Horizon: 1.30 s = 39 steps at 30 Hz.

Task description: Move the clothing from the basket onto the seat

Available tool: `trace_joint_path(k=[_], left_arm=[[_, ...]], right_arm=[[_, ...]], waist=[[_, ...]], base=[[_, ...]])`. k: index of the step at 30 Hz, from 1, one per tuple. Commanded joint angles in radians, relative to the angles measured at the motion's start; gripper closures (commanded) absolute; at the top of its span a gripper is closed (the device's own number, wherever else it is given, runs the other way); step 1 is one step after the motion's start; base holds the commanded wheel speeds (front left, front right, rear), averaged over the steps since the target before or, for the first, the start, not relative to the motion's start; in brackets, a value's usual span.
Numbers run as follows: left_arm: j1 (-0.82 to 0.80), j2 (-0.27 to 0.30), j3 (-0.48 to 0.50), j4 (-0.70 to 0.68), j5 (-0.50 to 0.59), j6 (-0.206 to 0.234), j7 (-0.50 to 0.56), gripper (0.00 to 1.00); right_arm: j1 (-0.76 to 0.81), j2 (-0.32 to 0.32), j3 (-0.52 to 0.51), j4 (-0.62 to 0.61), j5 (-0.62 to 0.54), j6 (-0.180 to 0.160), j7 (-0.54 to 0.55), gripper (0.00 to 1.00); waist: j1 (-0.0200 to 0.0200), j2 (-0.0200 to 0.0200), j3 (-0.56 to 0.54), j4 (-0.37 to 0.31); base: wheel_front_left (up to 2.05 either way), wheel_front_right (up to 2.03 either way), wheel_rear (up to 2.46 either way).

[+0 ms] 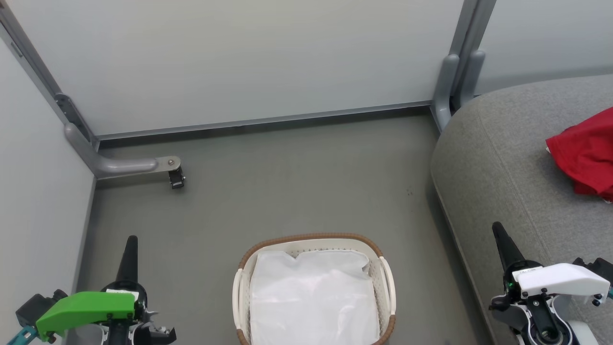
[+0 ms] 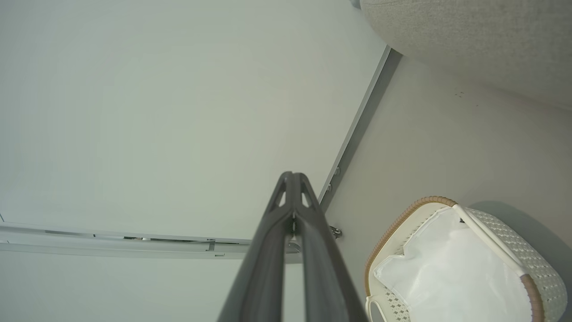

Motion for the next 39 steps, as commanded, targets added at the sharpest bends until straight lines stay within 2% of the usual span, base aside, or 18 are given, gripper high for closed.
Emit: trace_joint_path(k=[1, 33, 39], left_arm=[[-0.019, 0.007, 0.003, -0.01, -0.023, -0.005, 0.008, 1.0], [-0.044, 0.008, 0.025, -0.011, -0.255, -0.011, 0.069, 1.0], [-0.042, 0.008, 0.026, -0.01, -0.263, -0.011, 0.074, 1.0]], right_arm=[[-0.016, -0.004, -0.005, -0.009, 0.022, -0.001, 0.007, 1.0], [-0.013, -0.002, -0.041, -0.024, 0.242, -0.001, 0.069, 1.0], [-0.013, -0.002, -0.042, -0.024, 0.251, -0.001, 0.072, 1.0]], waist=[[0.0, 0.0, 0.0, 0.0], [0.0, 0.0, -0.008, 0.003], [0.0, 0.0, -0.008, 0.003]], base=[[0.0, 0.0, 0.0], [0.0, 0.0, 0.0], [0.0, 0.0, 0.0]])
